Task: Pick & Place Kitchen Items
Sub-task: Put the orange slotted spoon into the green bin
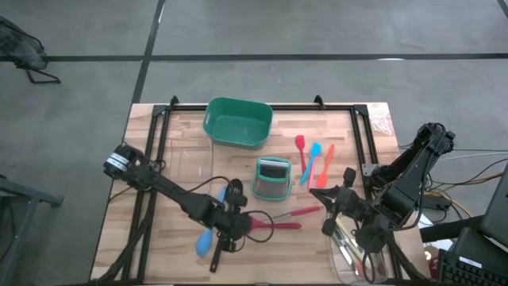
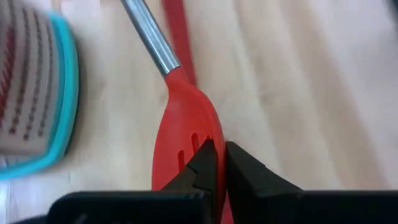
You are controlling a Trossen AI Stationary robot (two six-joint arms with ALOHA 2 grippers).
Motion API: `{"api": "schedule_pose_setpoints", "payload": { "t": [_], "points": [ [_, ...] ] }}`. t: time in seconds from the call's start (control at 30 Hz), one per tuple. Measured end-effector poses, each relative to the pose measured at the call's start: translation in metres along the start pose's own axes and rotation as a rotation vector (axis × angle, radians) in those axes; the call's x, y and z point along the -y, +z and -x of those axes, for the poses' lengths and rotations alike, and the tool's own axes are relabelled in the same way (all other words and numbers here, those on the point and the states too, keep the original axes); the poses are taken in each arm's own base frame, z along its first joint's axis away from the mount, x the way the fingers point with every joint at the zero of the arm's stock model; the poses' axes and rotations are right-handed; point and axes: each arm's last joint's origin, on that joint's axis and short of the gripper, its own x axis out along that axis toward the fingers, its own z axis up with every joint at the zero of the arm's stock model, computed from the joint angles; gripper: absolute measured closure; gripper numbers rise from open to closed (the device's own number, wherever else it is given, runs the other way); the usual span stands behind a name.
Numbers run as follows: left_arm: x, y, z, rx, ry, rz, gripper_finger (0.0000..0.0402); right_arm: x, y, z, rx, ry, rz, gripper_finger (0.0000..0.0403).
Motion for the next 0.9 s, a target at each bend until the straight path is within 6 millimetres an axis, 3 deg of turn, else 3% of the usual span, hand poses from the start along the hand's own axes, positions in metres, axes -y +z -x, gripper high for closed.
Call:
{"api": "schedule_pose_setpoints", "payload": {
  "t": [0.13, 0.4, 0.73, 0.9],
  "points": [
    [0.006, 0.014, 0.010, 0.046, -0.010, -0.006, 0.0382, 0.000, 0.000, 0.000, 0.000, 0.001, 0.021, 0.0394],
    [0.020, 0.035, 0.046, 0.035, 0.206, -0.078, 0.0383, -0.002, 0.007, 0.008, 0.010, 0.031, 0.053, 0.0394],
    [0.019, 0.073, 0.090, 0.122, 0.252, -0.179, 0.0383, -0.002, 0.007, 0.008, 0.009, 0.031, 0.059, 0.0394],
    [0.010, 0.083, 0.125, 0.180, 0.319, -0.223, 0.0383, -0.002, 0.007, 0.008, 0.009, 0.030, 0.061, 0.0394]
  ]
}}
